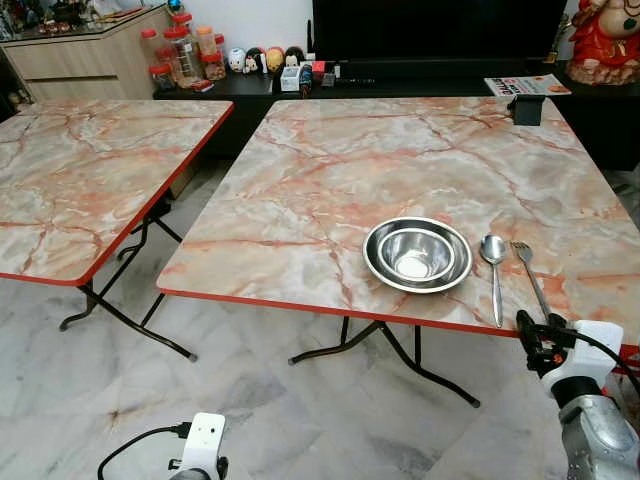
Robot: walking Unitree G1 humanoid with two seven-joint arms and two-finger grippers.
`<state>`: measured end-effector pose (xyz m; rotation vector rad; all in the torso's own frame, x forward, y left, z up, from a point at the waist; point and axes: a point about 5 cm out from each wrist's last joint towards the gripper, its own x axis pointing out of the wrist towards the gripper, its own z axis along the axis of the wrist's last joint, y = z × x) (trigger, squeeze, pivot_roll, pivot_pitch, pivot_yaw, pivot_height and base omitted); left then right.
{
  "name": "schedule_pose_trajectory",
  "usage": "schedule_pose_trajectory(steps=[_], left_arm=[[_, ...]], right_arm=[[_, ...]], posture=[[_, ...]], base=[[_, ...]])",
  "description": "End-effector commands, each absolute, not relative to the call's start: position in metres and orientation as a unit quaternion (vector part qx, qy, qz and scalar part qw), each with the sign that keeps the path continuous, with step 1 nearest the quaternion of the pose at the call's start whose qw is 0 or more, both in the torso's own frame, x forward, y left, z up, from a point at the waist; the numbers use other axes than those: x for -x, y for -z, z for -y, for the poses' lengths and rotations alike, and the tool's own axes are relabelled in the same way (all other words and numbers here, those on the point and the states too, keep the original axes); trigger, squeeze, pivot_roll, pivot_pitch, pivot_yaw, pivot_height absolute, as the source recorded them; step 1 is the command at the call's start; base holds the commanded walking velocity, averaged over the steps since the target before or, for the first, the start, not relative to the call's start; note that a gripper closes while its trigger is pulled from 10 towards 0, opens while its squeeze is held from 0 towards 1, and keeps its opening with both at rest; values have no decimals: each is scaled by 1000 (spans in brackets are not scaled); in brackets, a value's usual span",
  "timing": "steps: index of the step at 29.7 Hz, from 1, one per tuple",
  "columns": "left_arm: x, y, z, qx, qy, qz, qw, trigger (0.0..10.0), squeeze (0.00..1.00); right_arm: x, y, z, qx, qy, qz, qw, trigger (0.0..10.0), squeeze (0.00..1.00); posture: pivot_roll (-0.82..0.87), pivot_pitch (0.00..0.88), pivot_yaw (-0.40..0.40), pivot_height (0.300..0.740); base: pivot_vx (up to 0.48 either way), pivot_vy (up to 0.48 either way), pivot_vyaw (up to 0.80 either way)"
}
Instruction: Setting the table
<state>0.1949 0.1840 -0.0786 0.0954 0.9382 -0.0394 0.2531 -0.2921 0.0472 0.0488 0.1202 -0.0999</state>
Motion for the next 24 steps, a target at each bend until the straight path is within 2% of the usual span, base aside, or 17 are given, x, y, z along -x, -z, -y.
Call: schedule_pose_trajectory(steps=[1,10,17,24], left_arm=[[-195,78,-187,-49,17,-455,889,10000,0],[-195,78,-187,-49,16,-455,889,10000,0],[-196,78,-188,-49,16,-453,890,10000,0],[-197,77,-188,-52,17,-451,891,10000,0]], right_arm=[[-257,-47,286,-26,38,-58,997,10000,0],[-257,-47,285,-27,36,-56,997,10000,0],[-262,-61,288,-29,54,-9,998,10000,0],[-261,-63,292,-29,66,-1,997,10000,0]], posture=[[-112,0,76,740],[-111,0,75,740],[-113,0,82,740],[-112,0,82,740]], base=[[0,0,0],[0,0,0],[0,0,0],[0,0,0]])
